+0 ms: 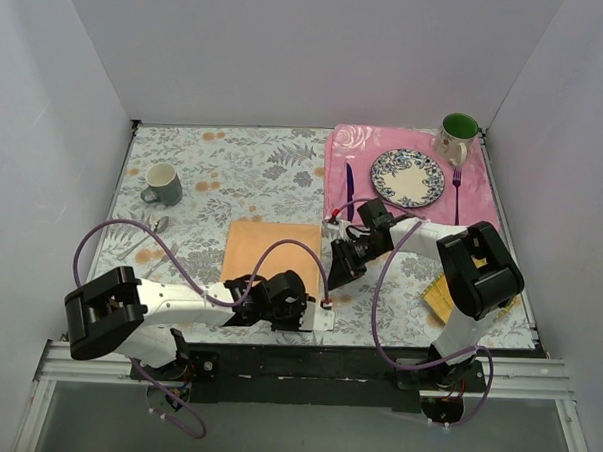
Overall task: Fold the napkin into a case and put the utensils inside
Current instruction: Smooth out the square-folded napkin at the center of the board.
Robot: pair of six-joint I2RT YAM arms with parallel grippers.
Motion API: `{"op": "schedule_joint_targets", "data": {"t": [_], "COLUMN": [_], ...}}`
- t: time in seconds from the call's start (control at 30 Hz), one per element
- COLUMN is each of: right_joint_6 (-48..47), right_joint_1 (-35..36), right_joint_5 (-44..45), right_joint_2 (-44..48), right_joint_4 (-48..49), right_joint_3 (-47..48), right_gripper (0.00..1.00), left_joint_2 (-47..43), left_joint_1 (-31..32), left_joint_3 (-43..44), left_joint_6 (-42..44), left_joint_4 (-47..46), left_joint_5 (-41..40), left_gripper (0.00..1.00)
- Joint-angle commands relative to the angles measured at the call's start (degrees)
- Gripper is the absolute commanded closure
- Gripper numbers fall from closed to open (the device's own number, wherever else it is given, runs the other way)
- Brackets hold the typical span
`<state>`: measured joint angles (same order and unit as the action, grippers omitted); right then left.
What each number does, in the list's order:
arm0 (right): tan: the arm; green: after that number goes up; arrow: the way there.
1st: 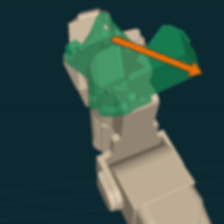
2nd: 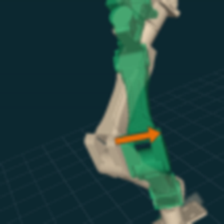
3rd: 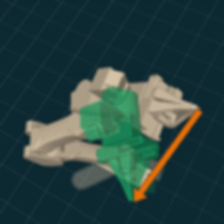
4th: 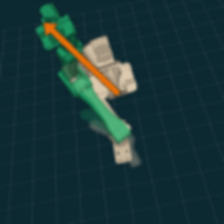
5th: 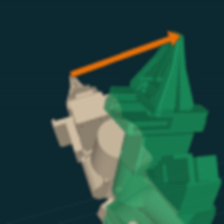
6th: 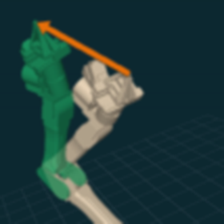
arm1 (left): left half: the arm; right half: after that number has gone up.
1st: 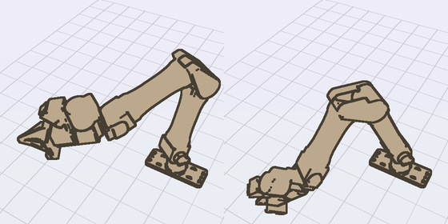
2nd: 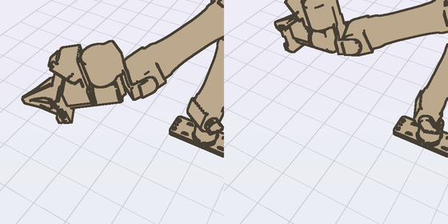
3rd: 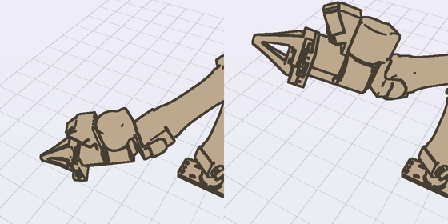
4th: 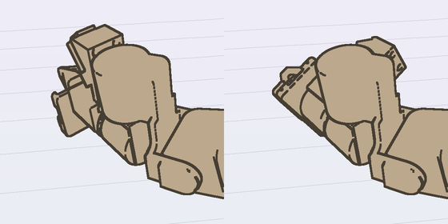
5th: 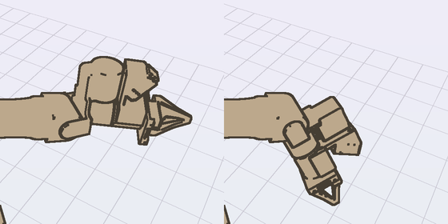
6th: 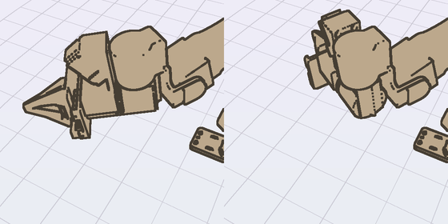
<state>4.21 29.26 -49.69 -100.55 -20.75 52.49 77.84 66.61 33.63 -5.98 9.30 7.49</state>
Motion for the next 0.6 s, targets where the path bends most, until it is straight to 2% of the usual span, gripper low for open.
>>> {"op": "schedule_joint_targets", "data": {"t": [0.0,0.2,0.57], "right_joint_6": [0.45,0.98,1.24], "right_joint_1": [0.54,1.15,1.24], "right_joint_5": [-1.29,-1.02,-1.2], "right_joint_2": [-0.61,-1.84,-2.63], "right_joint_4": [1.07,1.42,1.42], "right_joint_3": [-0.99,-1.51,-1.25], "right_gripper": [0.73,0.73,0.74], "left_joint_2": [0.82,0.82,3.89], "left_joint_1": [0.28,-0.07,-5.08], "left_joint_3": [-1.37,-1.37,0.65], "left_joint_6": [0.53,-0.44,-0.09], "left_joint_4": [-2.44,-3.23,-0.42], "left_joint_5": [-1.42,-1.69,2.8], "left_gripper": [0.72,0.71,0.74]}}
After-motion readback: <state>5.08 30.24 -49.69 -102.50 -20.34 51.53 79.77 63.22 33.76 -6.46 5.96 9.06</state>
